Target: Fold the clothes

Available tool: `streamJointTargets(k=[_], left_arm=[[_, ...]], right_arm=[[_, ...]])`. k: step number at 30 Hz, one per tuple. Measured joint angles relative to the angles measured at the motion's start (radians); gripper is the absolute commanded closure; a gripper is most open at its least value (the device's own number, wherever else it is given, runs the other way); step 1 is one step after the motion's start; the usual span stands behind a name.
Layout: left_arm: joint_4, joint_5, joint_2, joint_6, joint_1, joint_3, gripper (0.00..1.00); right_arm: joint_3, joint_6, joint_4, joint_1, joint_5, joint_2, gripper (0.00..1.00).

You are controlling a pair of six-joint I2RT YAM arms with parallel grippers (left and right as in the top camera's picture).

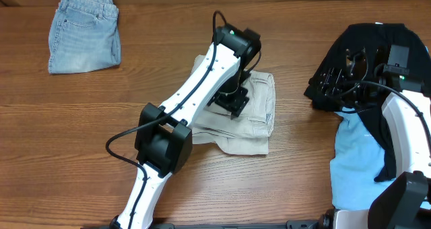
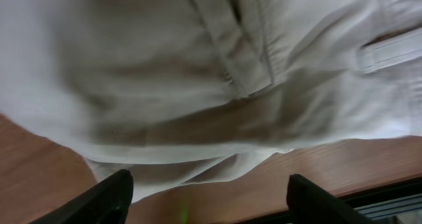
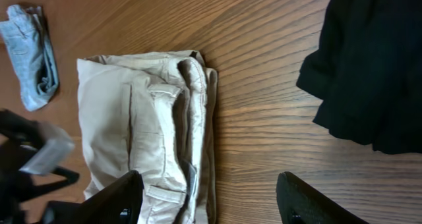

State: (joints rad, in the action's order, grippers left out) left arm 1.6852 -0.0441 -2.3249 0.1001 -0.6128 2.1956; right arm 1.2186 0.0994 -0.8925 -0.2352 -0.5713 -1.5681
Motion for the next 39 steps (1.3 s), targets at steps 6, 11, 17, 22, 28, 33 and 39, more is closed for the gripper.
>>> streamJointTargets(k=[6, 11, 17, 22, 28, 33, 39], left_arm=[[-0.089, 0.000, 0.000, 0.038, 0.000, -0.134, 0.28], [-0.171, 0.008, 0.000, 0.062, 0.000, -0.268, 0.29], [-0.243, 0.034, 0.005, 0.109, 0.021, -0.386, 0.30], [-0.288, 0.081, 0.028, 0.114, 0.066, -0.430, 0.32], [-0.392, 0.225, 0.051, 0.103, 0.146, -0.438, 0.28], [-0.549, 0.376, 0.065, 0.014, 0.217, -0.431, 0.30], [-0.484, 0.392, 0.037, -0.035, 0.233, -0.303, 0.30]], right_arm=[[0.000, -0.006, -0.001, 0.000, 0.011, 0.000, 0.31], [0.000, -0.009, -0.001, 0.000, 0.014, 0.000, 0.31], [0.000, -0.010, -0.003, 0.000, 0.014, 0.000, 0.31], [0.000, -0.011, -0.002, 0.000, 0.014, 0.000, 0.31], [0.000, -0.014, -0.006, 0.000, 0.014, 0.000, 0.31], [0.000, -0.014, -0.005, 0.000, 0.014, 0.000, 0.31], [0.000, -0.014, -0.002, 0.000, 0.014, 0.000, 0.31]])
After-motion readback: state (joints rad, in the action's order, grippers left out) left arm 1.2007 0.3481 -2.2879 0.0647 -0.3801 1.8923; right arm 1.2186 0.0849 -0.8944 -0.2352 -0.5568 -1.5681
